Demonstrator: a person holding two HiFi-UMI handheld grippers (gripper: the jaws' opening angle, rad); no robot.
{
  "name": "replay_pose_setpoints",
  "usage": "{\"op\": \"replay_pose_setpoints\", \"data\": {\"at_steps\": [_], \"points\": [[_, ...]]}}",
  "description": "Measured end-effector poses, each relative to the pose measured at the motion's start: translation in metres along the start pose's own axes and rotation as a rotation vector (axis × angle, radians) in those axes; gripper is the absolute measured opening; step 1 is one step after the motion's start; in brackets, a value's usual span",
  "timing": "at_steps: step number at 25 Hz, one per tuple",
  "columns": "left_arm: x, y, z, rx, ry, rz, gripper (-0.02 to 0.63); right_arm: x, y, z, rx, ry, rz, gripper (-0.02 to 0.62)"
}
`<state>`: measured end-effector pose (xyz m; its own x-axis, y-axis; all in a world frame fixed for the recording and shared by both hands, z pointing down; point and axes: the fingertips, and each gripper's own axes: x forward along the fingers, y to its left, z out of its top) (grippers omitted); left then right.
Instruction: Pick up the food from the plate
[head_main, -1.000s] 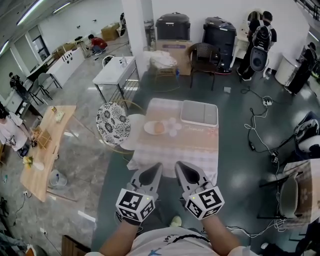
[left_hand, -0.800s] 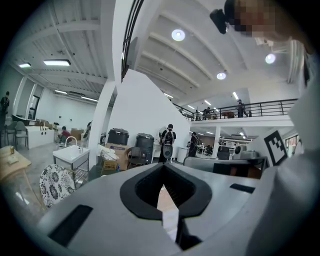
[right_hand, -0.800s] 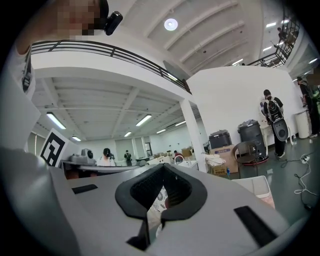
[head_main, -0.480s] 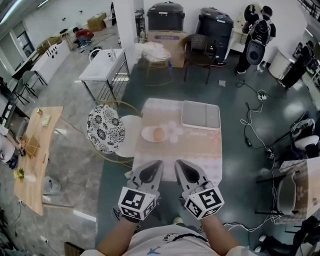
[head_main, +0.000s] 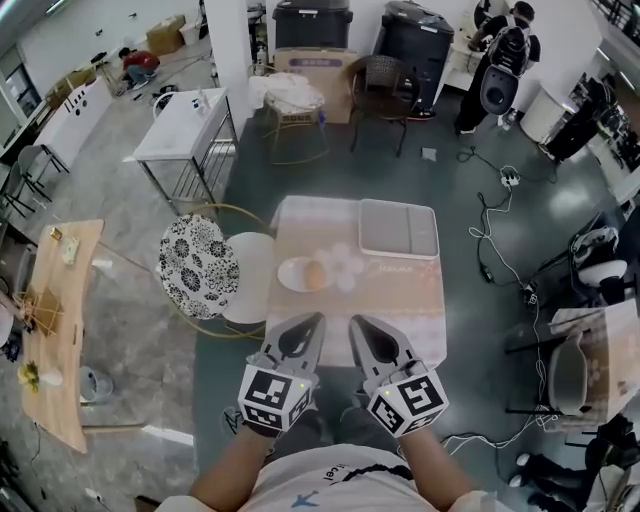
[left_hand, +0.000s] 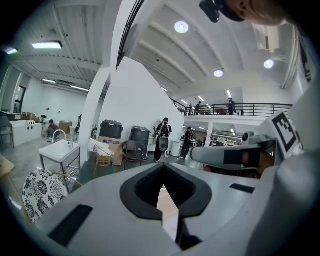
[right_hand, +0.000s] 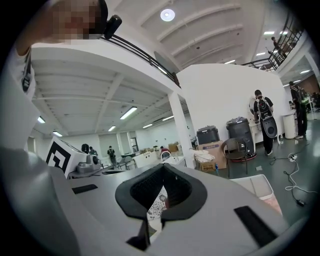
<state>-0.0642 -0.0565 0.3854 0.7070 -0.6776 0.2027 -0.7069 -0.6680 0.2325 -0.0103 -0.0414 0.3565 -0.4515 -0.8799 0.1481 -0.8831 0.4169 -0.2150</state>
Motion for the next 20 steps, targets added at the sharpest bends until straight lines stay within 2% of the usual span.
{"op": "replay_pose_setpoints", "data": {"at_steps": [8,15,20], "points": [[0.037,0.015,-0.015,0.023,0.049,0.003,0.006,0.024,-0.029,-0.004,0.044,0.003,-0.003,0.014],[0.084,0.043,-0.024,0.044,0.068,0.076,0.006,0.067,-0.07,-0.01,0.067,0.029,0.044,0.014],[0.118,0.071,-0.036,0.02,0.077,0.134,0.006,0.103,-0.099,-0.024,0.072,0.074,0.081,0.014]]}}
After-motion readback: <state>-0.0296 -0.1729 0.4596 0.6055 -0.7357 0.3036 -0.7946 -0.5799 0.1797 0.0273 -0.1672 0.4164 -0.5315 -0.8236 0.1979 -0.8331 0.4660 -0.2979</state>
